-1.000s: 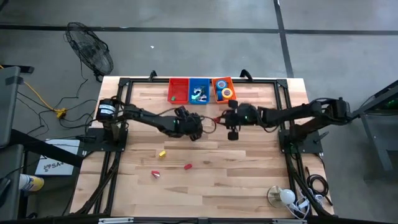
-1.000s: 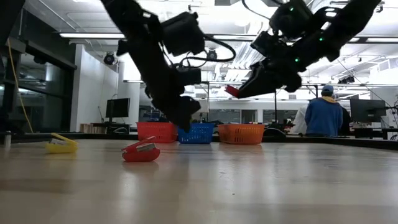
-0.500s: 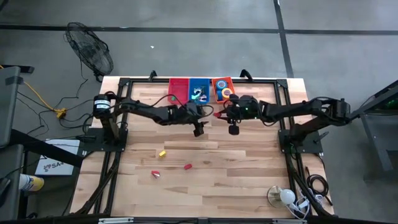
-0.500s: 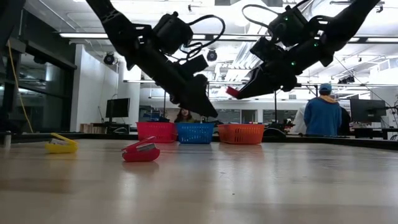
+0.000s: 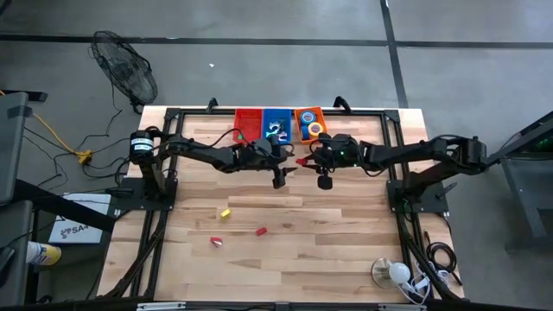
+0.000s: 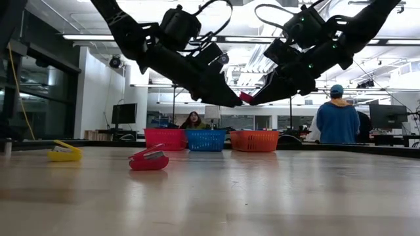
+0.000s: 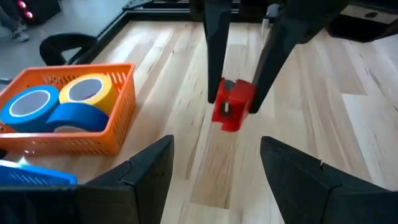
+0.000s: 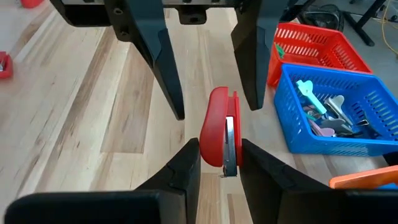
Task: Pick and place Stapler, Stapler remover, tape
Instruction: Put the bottom right red stapler into the red bin
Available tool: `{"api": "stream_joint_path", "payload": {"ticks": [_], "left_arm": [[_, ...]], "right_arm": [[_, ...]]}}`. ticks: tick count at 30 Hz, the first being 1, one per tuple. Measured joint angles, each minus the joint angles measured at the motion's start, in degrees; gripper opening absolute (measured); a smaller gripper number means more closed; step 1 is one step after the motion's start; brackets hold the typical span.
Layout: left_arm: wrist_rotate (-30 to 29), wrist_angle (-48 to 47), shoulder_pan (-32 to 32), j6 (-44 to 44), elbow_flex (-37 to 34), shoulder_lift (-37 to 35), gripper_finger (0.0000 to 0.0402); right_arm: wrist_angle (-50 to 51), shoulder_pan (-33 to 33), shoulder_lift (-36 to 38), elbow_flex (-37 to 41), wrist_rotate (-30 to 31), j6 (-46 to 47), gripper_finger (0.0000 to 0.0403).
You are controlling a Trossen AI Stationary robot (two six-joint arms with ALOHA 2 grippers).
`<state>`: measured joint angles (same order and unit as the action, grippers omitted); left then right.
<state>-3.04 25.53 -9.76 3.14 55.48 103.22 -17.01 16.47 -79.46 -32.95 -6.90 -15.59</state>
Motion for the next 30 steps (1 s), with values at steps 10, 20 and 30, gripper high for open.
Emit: {"api": "stream_joint_path", "payload": {"ticks": [10,20,30], "left_arm": [[0.11,2.92,0.0,1.32,0.02,0.0,0.0233],[2.67,2.14,0.0,1.15,0.02,0.0,0.0233],[2.68,3.65,0.02,1.12,0.02,0.02,0.0233]], "right_arm": [[-1.75,-0.02,-2.1,0.0,-1.08,-1.0,0.009],[-3.61,0.0,-2.1,0.0,-1.02,-1.2,0.009],[-3.81,0.0,-2.1,0.0,-1.05,-1.19,0.009]]}}
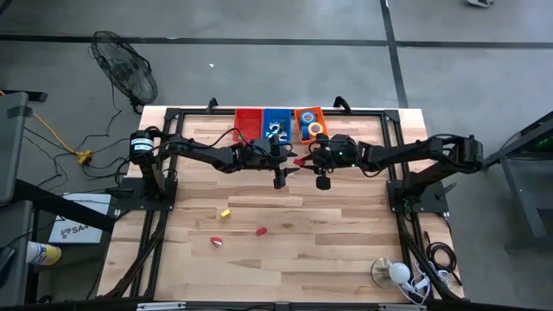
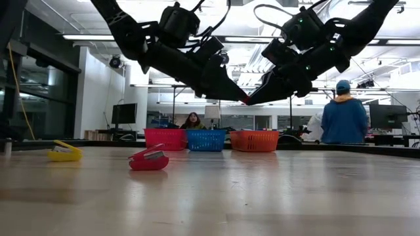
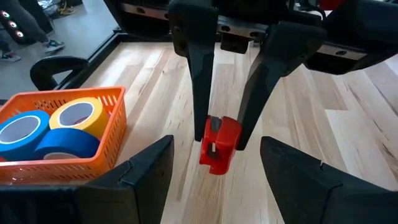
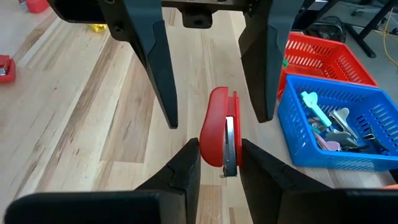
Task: Pick and place Stapler, Stapler remover, tape
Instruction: Put the bottom right red stapler into the red bin
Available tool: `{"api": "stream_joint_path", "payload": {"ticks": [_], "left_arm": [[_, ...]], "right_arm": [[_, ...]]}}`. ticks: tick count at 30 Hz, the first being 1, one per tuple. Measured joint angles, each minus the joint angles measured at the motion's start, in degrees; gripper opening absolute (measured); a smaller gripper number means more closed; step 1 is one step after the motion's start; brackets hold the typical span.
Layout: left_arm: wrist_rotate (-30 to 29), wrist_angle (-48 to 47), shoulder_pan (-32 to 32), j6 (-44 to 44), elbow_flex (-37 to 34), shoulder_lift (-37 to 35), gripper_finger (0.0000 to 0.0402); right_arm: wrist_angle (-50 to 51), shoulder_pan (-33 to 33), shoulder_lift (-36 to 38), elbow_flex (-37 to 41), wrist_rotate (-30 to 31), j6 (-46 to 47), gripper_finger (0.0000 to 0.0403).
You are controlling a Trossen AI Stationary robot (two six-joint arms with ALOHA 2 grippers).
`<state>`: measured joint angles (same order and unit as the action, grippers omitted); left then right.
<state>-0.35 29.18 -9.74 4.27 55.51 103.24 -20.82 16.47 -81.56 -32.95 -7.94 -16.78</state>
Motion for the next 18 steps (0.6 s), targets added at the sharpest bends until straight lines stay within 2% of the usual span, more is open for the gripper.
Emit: {"api": "stream_joint_path", "payload": {"ticks": [18], "left_arm": [[0.91,1.02,0.0,-0.56,0.02,0.0,0.0233]], "right_arm": [[0.0,0.0,0.0,0.0,0.0,0.01,0.009]]}}
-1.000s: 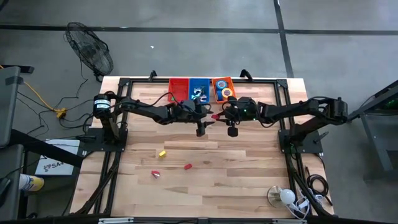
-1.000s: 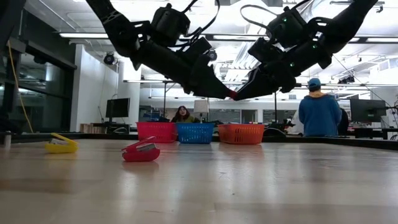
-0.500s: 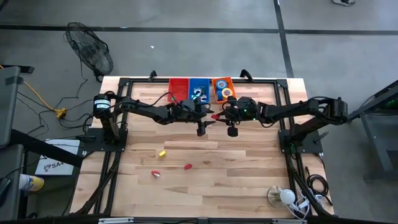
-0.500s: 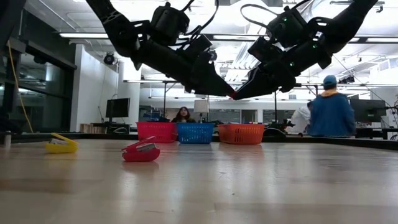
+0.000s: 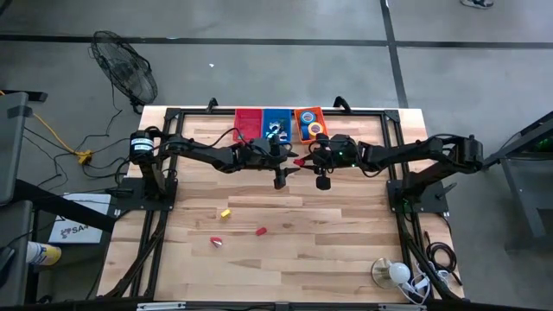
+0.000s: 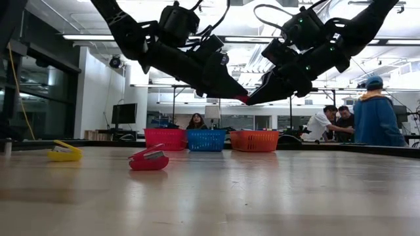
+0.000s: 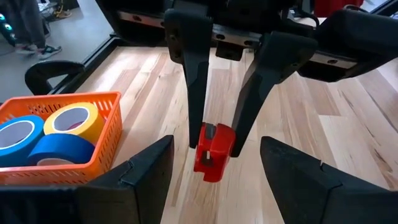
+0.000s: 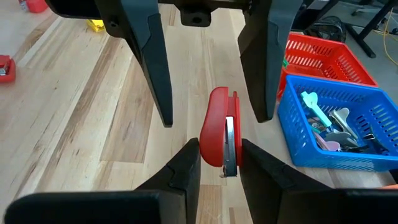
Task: Pick and place Stapler, Stapler remover, tape
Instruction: Put the bottom right red stapler into the red bin
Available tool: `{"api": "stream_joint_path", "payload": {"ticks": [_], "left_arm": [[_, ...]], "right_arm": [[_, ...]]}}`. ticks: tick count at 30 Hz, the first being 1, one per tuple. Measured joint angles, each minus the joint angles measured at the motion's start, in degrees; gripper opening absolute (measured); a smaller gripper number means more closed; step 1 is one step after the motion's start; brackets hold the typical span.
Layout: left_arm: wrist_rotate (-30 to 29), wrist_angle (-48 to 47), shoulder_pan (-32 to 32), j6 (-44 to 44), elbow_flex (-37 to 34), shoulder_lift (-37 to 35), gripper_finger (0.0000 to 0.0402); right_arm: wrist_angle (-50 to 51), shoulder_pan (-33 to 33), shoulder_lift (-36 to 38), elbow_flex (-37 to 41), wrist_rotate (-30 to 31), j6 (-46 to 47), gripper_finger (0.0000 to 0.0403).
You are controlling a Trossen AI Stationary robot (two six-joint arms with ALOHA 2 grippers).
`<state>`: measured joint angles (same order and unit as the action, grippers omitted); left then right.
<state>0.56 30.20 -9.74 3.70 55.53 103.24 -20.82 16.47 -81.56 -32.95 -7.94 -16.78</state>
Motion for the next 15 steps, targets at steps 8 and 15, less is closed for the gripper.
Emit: {"api": "stream_joint_path", "payload": {"ticks": [8,15], "left_arm": [[0.06,0.02,0.0,0.03,0.0,0.0,0.0197],[0.77,0.0,0.0,0.04,0.0,0.0,0.0145]], "right_arm": [[0.0,-0.02,0.0,0.0,-1.56,-0.02,0.009],[0.0,-0.02,0.0,0.0,-1.62,-0.02,0.009]]}}
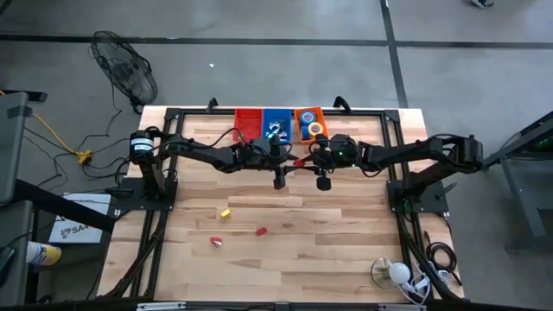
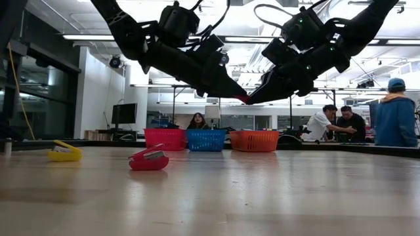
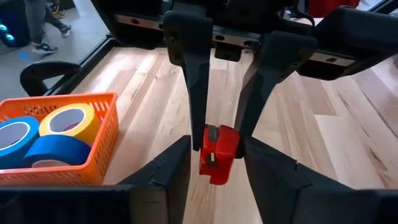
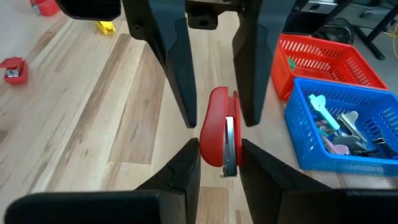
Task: Pick and place Stapler, Stapler remover, tape
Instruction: Put the bottom right red stapler into the red bin
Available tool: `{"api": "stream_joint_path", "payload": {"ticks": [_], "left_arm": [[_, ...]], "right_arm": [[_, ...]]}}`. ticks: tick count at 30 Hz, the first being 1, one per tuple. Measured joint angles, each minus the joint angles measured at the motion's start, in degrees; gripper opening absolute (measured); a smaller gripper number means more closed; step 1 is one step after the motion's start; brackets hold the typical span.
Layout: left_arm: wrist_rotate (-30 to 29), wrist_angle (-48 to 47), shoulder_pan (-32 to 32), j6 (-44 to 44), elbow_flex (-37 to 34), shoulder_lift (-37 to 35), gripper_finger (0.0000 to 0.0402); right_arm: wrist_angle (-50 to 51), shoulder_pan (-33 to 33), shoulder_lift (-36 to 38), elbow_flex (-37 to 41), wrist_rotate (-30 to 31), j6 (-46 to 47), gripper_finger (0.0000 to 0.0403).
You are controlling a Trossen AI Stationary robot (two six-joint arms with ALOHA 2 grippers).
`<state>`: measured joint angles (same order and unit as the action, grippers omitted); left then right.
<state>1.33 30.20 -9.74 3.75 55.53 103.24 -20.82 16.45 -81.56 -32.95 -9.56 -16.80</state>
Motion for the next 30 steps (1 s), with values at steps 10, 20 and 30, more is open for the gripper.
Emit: {"api": "stream_joint_path", "payload": {"ticks": [10,20,30], "left_arm": [[1.36,-0.04,0.0,0.0,0.0,0.0,0.0127],[2.08,0.11,0.0,-0.52,0.0,0.0,0.0126],[2.16,0.11,0.0,-0.55,0.0,0.0,0.0096]], "right_arm": [[-0.49,0.0,-0.02,0.0,-0.06,0.0,0.009],[-0.48,0.0,-0.02,0.0,-0.24,0.2,0.009],[-0.46,0.0,-0.02,0.0,-0.27,0.23,0.009]]}}
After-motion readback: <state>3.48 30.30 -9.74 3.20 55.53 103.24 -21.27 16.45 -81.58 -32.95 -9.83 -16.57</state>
